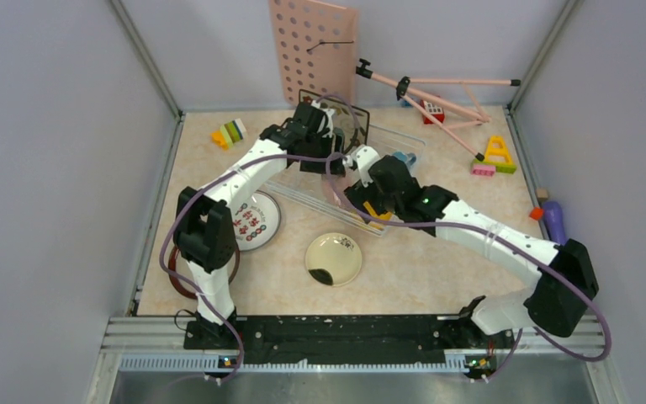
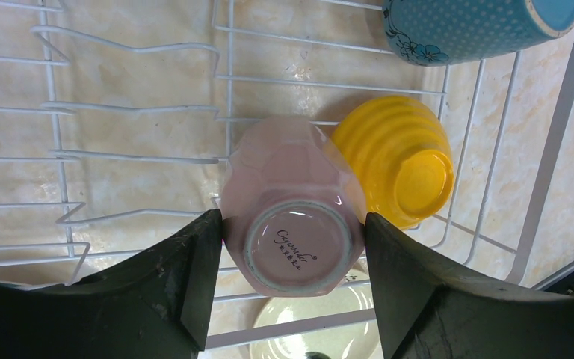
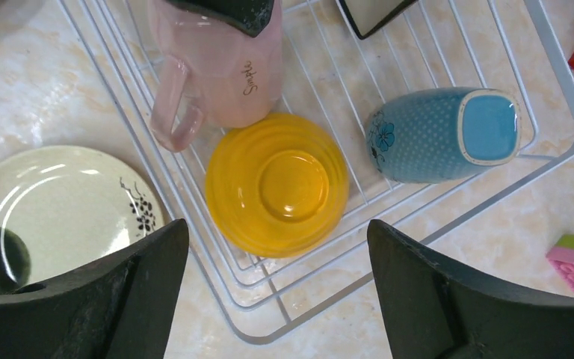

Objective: Load the mixed dishes into the dish rack

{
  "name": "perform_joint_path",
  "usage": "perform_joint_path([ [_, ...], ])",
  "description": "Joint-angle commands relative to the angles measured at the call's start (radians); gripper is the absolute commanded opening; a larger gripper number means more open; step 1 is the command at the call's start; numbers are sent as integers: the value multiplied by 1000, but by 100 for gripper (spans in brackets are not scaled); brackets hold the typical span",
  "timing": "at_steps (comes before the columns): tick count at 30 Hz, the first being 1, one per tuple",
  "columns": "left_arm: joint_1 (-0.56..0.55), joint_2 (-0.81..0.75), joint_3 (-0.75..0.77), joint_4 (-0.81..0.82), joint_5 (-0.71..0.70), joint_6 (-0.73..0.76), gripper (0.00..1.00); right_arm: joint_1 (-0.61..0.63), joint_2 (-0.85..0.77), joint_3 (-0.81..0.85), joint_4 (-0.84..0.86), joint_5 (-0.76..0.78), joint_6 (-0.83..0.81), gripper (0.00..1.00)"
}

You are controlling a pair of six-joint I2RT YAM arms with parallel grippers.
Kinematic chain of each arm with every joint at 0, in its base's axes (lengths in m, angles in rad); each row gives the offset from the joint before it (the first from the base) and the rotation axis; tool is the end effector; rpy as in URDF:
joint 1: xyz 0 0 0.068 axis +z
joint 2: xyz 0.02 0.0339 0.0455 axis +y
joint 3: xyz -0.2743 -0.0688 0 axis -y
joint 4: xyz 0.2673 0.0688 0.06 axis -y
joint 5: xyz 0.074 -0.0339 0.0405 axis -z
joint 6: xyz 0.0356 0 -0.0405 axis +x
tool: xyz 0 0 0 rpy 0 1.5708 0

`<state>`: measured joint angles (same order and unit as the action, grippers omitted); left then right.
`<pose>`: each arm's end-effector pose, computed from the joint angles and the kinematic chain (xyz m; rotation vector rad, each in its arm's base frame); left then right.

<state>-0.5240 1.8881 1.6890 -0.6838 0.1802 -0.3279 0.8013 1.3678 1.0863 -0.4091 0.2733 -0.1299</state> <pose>0.3853 -0.2300 0.2958 0.3286 2.5056 -0.5816 0.2307 0.2243 0.2966 -0.8710 2.0547 0.0563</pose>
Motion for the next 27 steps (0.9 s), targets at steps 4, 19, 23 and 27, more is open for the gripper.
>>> perform_joint_path([
  [4, -55, -19, 9, 46, 36, 121, 3, -139, -94, -64, 114, -245, 231, 83],
  [19, -141, -53, -44, 130, 47, 558, 23, -255, -205, -176, 255, -477, 270, 87],
  [23, -139, -81, -49, 163, 42, 522, 98, -272, -218, -184, 273, -507, 266, 88],
  [27, -138, -147, -76, 227, 11, 450, 99, -274, -237, -196, 293, -561, 223, 90],
])
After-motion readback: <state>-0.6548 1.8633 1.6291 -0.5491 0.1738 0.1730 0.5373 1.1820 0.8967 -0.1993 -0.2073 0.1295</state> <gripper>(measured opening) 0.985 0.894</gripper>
